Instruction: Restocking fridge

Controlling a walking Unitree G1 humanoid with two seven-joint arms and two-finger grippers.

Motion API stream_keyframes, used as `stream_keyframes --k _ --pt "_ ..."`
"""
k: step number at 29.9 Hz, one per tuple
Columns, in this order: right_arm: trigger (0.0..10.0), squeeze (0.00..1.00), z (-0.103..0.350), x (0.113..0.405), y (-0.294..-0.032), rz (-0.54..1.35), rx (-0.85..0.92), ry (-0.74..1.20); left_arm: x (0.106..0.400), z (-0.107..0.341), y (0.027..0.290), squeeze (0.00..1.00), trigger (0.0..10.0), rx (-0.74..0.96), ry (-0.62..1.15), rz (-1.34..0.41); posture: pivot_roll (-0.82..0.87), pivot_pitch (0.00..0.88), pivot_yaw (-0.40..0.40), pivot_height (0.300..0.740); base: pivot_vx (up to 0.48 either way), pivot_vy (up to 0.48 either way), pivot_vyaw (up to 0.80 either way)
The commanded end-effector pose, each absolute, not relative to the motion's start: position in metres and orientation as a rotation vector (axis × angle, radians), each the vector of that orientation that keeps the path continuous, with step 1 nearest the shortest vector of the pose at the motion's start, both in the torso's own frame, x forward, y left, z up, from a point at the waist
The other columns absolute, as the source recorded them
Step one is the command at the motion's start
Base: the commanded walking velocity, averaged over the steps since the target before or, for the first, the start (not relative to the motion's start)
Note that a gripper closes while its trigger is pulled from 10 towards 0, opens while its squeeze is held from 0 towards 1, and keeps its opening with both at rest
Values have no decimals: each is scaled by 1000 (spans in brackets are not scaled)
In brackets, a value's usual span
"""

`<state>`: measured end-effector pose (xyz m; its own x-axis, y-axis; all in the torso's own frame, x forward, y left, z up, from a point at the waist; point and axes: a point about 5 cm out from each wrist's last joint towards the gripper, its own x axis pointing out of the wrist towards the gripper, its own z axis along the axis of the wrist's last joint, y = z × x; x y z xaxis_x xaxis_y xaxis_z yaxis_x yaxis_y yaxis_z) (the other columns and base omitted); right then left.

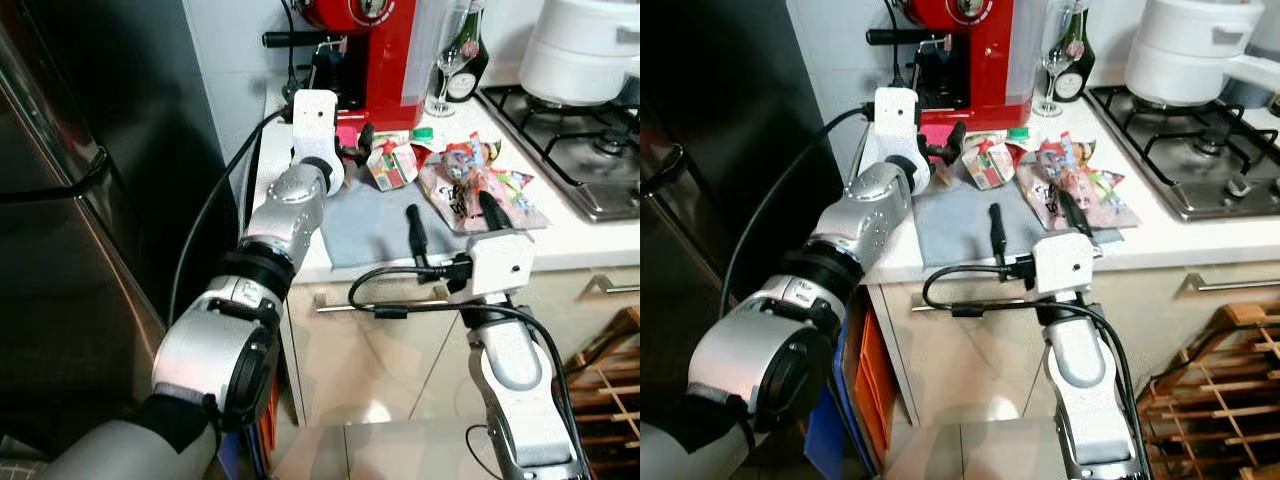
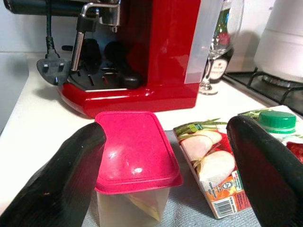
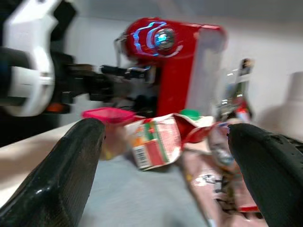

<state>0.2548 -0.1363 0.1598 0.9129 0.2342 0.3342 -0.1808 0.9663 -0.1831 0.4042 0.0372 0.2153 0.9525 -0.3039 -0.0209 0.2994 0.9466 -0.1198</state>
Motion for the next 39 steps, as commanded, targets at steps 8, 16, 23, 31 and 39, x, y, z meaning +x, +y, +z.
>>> stream_keyframes --k 8,16,23,31,39 --pt "10000 0 160 248 -139 245 -146 -341 408 218 38 0 10000 -92 59 -287 -205 0 95 740 0 0 0" --pt "10000 0 158 242 -138 253 -138 -317 410 217 41 0 10000 -107 84 -239 -220 14 103 740 0 0 0" --pt "10000 0 158 238 -140 249 -144 -306 408 210 37 0 10000 -132 107 -235 -238 33 101 740 0 0 0" --pt "10000 0 163 231 -139 281 -136 -310 407 211 31 0 10000 -92 102 -241 -259 57 103 740 0 0 0" --pt "10000 0 161 224 -141 279 -143 -288 407 211 31 0 10000 -72 111 -228 -277 79 112 740 0 0 0"
